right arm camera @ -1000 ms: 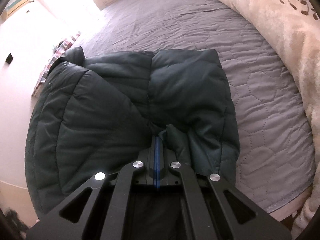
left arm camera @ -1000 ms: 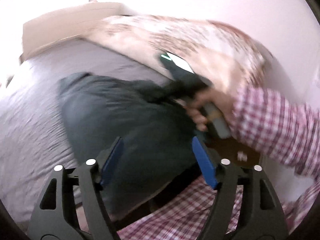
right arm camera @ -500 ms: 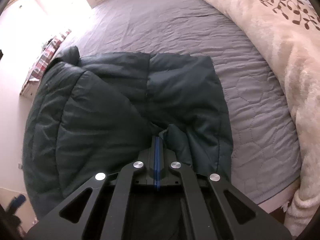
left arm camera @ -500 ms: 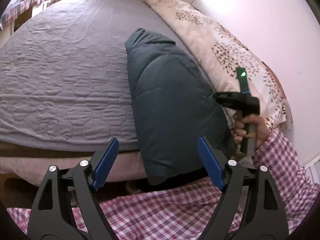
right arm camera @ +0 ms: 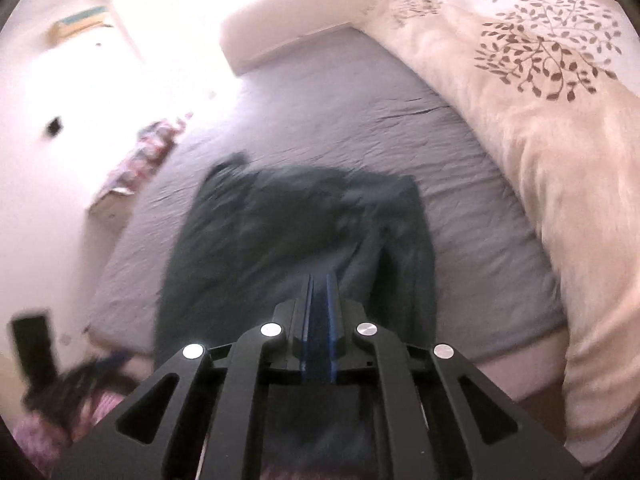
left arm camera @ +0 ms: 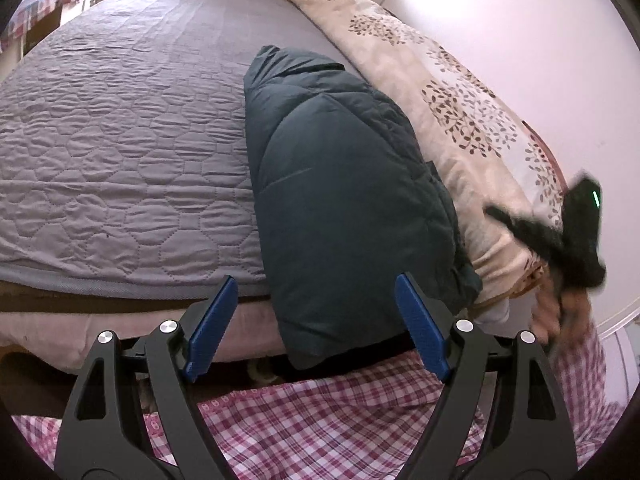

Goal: Fold large clothes

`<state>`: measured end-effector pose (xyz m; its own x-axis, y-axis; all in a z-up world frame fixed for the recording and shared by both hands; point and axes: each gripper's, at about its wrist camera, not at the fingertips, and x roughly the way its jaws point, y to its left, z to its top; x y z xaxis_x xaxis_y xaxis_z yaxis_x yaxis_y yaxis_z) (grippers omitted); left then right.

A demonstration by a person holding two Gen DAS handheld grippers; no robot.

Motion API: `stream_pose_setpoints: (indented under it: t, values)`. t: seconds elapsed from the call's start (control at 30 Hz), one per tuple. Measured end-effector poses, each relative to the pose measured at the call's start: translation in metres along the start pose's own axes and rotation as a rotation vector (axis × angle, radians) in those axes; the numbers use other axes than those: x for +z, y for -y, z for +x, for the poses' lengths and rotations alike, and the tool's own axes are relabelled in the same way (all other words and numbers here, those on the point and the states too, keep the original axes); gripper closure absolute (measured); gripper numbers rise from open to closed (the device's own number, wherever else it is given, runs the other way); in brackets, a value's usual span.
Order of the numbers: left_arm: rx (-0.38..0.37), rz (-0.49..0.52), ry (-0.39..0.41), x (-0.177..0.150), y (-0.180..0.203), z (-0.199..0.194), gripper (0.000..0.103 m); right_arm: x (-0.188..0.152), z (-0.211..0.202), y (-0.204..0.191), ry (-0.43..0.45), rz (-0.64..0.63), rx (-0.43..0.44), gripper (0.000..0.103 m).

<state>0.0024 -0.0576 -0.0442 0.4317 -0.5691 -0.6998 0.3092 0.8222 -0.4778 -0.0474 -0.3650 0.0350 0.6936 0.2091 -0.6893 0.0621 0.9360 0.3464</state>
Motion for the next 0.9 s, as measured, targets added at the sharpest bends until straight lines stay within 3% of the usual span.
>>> stream_pose_setpoints:
  t: [0.1,0.2,0.3,0.43,0.67,0.9]
  values:
    - [-0.005,-0.003,-0.006,0.000,-0.001,0.002,0.023,-0.038,-0.005,0.000,-0.065,-0.015,0.034,0.096]
    - [-0.008,-0.004,-0.017,0.000,-0.001,0.005,0.023,-0.072,0.012,0.010,-0.155,-0.015,-0.054,0.096]
    - [-0.017,0.000,-0.025,-0.003,0.000,0.007,0.023,-0.090,0.029,0.032,-0.200,0.083,-0.071,0.100]
    - [-0.030,-0.009,-0.037,-0.005,-0.002,0.009,0.020,-0.092,0.041,0.042,-0.203,0.141,-0.062,0.101]
    - [-0.078,-0.048,-0.058,0.006,-0.004,0.021,0.013,-0.087,0.049,0.035,-0.209,0.105,-0.113,0.101]
    - [-0.016,-0.027,-0.106,0.008,-0.004,0.053,0.010,-0.086,0.038,0.028,-0.193,0.127,-0.101,0.096]
